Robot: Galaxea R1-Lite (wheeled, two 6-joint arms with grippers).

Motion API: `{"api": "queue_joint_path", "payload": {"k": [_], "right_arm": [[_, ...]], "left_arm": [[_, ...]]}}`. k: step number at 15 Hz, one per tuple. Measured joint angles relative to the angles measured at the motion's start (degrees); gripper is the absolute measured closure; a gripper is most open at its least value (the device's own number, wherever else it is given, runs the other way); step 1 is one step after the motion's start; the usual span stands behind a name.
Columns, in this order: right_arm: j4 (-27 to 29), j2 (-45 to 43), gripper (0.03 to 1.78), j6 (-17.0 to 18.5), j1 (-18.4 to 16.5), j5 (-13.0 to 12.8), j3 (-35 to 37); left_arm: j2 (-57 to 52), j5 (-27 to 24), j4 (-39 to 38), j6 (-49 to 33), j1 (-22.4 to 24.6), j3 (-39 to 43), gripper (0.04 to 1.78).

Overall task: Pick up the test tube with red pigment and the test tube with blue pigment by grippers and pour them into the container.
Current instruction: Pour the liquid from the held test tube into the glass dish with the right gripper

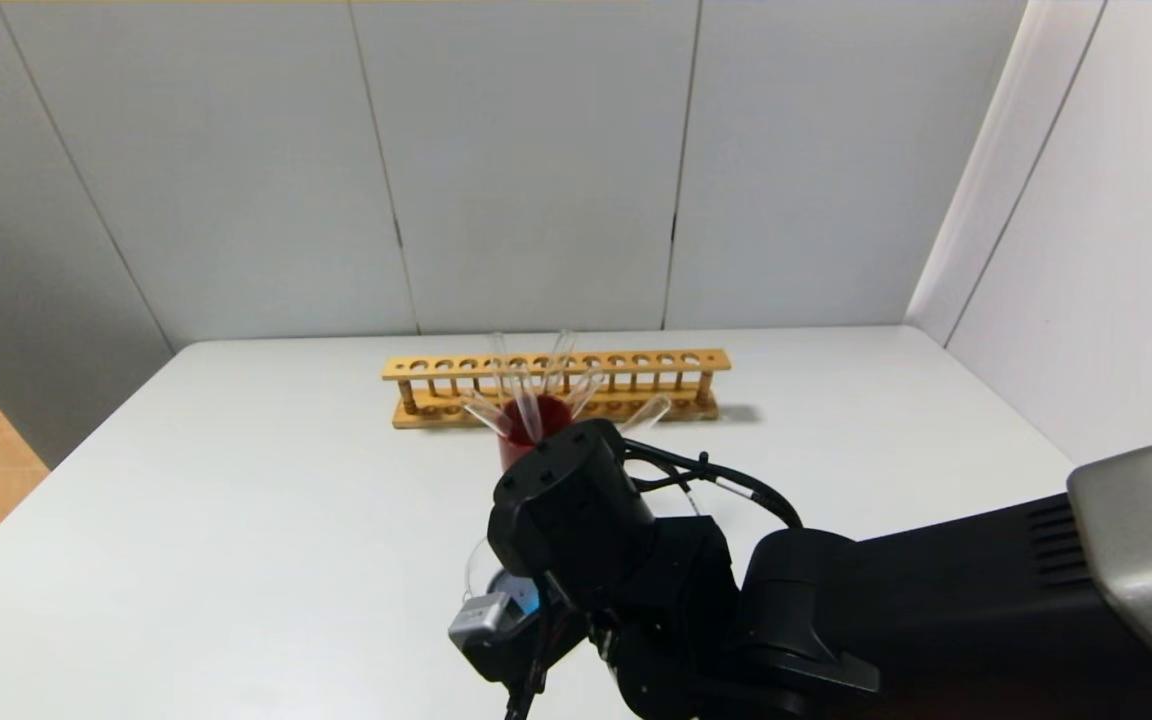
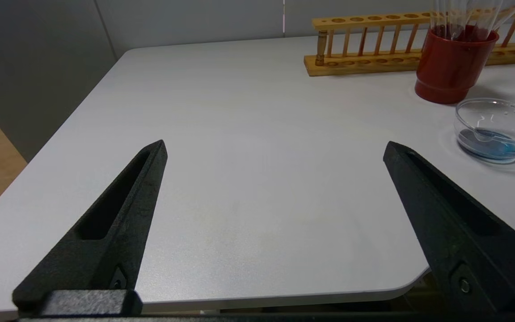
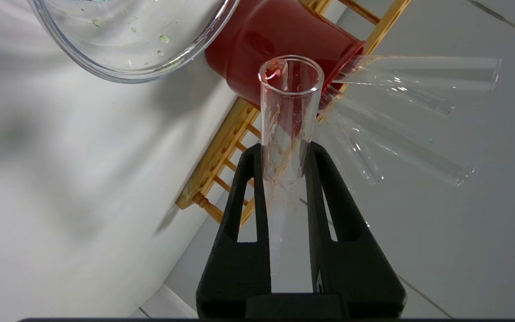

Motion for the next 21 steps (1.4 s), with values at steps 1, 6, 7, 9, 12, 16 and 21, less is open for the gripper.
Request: {"api": "queue_joint_path", "payload": {"k": [1, 6, 7, 9, 12, 16, 21], "right_arm": [[0.1, 0.1, 1.55, -0.1, 0.1, 0.0, 0.0], [0.2, 0.1, 1.55, -0.4, 0.1, 0.0, 0.2], [0.1, 0.2, 1.55, -0.8, 0.1, 0.0, 0.1], [0.0, 0.3, 1.55, -1.4, 0.2, 0.0, 0.0], [0.1, 0.5, 1.55, -2.8, 0.4, -0.1, -0.1], [0.0, 0.7, 1.55, -6.0, 0.7, -2.1, -0.1], [-0.2, 0.9, 1.55, -9.2, 1.8, -3.1, -0.3]], "left_arm": [[0.0, 0.0, 0.0, 0.0, 0.0, 0.0, 0.11], [0.0, 0.0, 0.0, 0.0, 0.0, 0.0, 0.11], [0.0, 0.0, 0.0, 0.0, 0.0, 0.0, 0.11], [0.0, 0.0, 0.0, 0.0, 0.0, 0.0, 0.11], [0.0, 0.0, 0.0, 0.0, 0.0, 0.0, 0.11], [0.0, 0.0, 0.0, 0.0, 0.0, 0.0, 0.11], [0.0, 0.0, 0.0, 0.0, 0.0, 0.0, 0.11]]}}
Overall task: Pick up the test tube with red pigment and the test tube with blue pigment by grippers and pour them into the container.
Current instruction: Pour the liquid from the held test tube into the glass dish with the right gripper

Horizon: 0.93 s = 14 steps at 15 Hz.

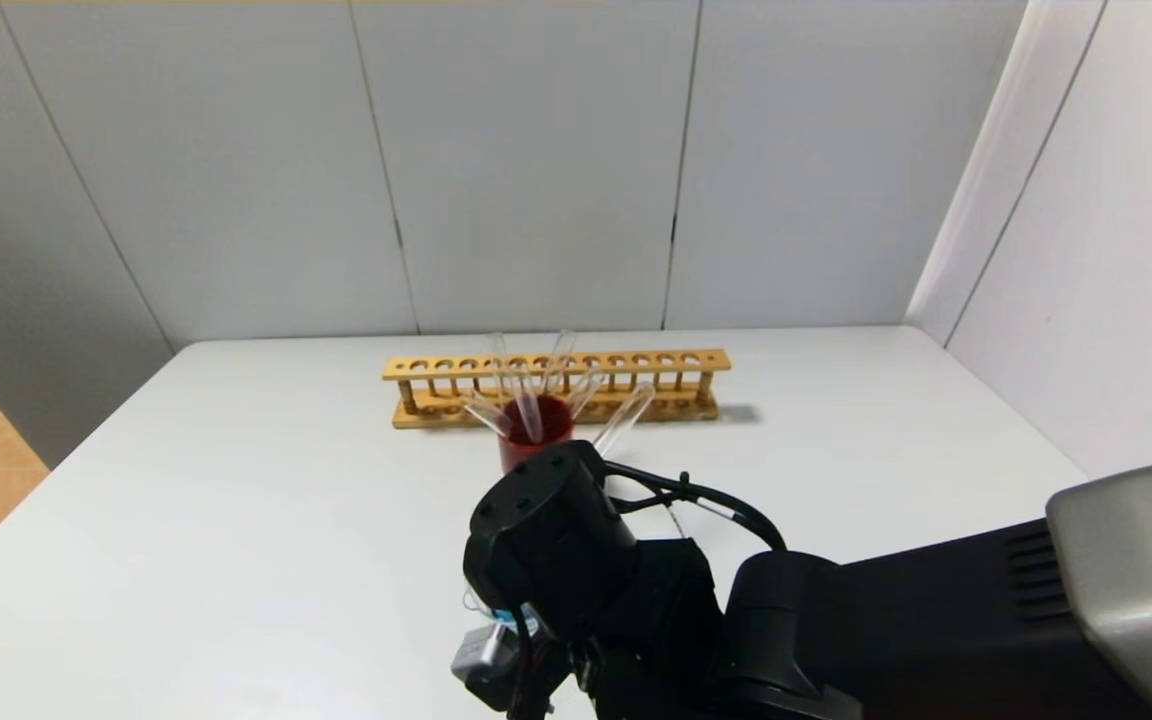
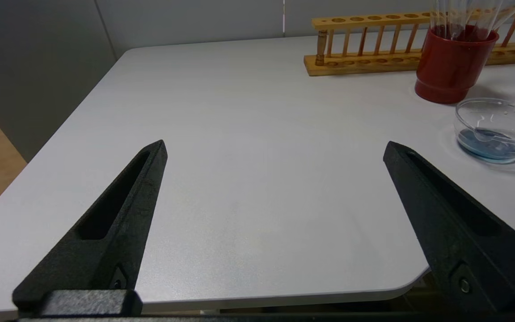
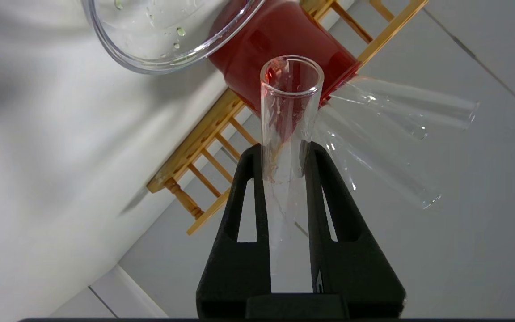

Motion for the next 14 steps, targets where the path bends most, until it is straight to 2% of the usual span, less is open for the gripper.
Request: {"api": "queue_joint_path", "payload": {"k": [5, 8, 14], "right_arm": [[0.0, 0.1, 1.55, -0.7, 0.8, -0.1, -0.8], [0.0, 0.1, 1.55, -2.0, 1.1, -1.7, -0.6], [-0.1, 0.1, 1.55, -3.9, 1.2, -1.8, -0.4]], "left_arm": [[0.0, 0.0, 0.0, 0.0, 0.0, 0.0, 0.11], [0.0, 0.0, 0.0, 0.0, 0.0, 0.0, 0.11], [0.0, 0.0, 0.0, 0.0, 0.0, 0.0, 0.11]]}}
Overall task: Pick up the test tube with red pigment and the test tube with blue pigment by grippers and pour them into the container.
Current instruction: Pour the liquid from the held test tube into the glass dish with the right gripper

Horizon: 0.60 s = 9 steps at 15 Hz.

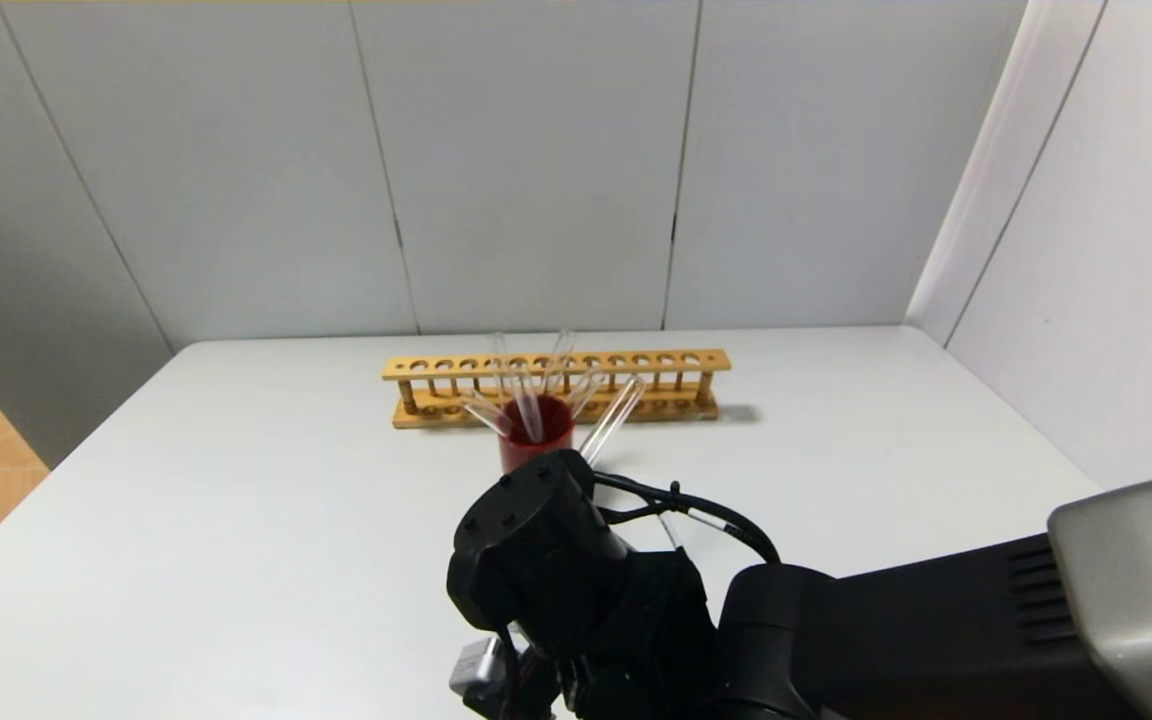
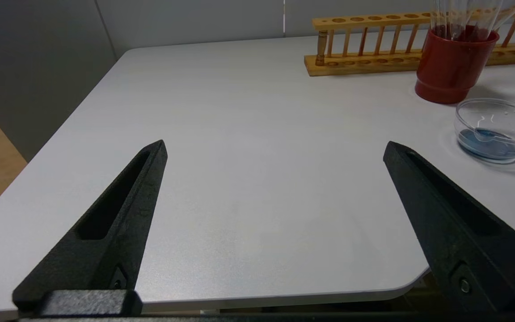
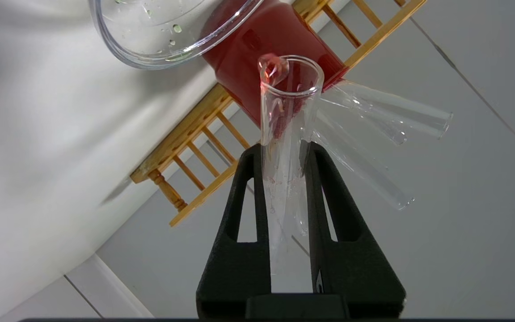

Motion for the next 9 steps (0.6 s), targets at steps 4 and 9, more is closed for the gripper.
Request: {"api": "queue_joint_path", "payload": {"k": [4, 9], "right_arm": [[-0.4, 0.0, 1.55, -1.2, 0.2, 0.0, 0.6], [-0.3, 0.0, 1.55, -2.5, 0.0, 0.0, 0.6]], "left_arm": [[0.0, 0.0, 0.0, 0.0, 0.0, 0.0, 0.11], [0.0, 0.0, 0.0, 0.0, 0.0, 0.0, 0.11]]}}
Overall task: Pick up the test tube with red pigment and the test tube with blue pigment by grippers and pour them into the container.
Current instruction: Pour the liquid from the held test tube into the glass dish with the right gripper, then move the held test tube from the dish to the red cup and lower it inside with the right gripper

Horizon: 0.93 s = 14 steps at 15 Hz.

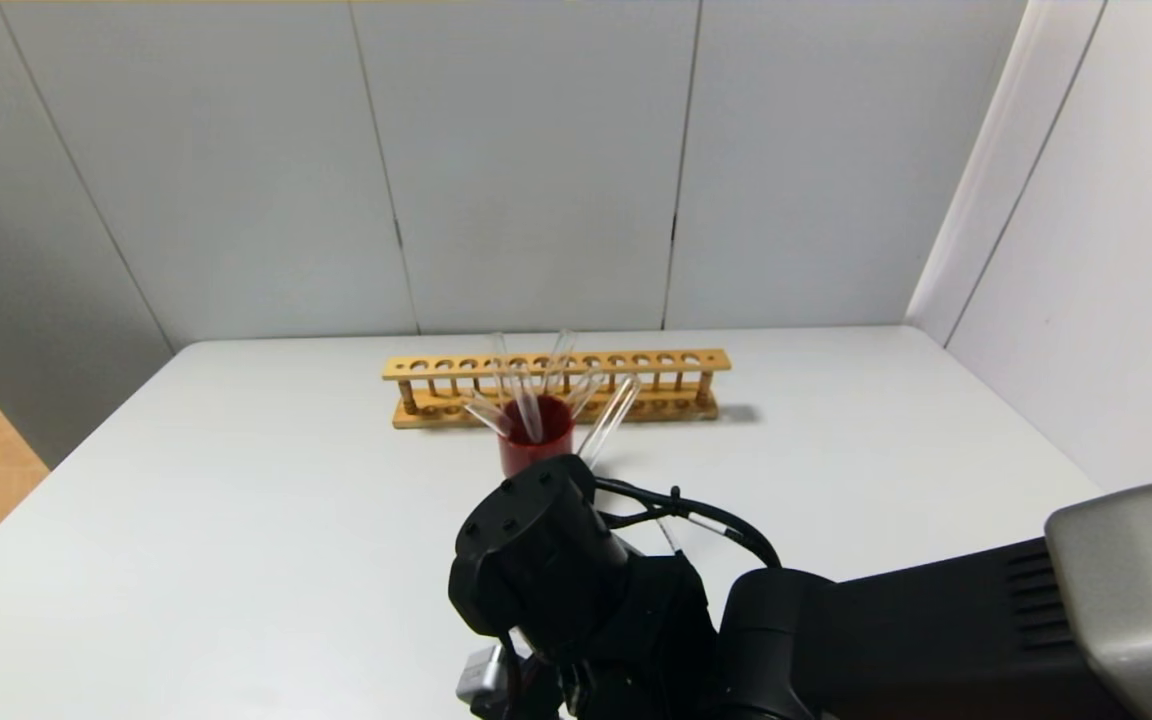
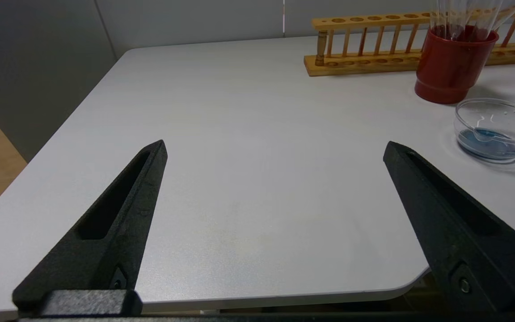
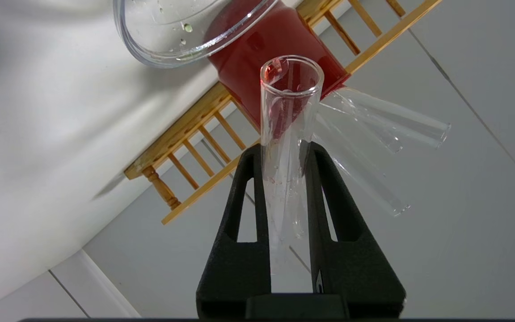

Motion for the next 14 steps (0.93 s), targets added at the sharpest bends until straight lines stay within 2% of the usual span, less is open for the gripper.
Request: {"api": "queue_joint_path", "payload": {"k": [9, 11, 14], "right_arm": [[-0.5, 0.0, 1.55, 0.8, -0.2, 0.1, 0.0], [-0.8, -0.1, 1.55, 3.8, -0.3, 0.2, 0.0], [-1.1, -0.8, 1.55, 12.5, -0.3, 0.6, 0.2]], "left_arm": [[0.0, 0.0, 0.0, 0.0, 0.0, 0.0, 0.11], [0.0, 0.0, 0.0, 0.0, 0.0, 0.0, 0.11], [0.0, 0.0, 0.0, 0.0, 0.0, 0.0, 0.11]]}}
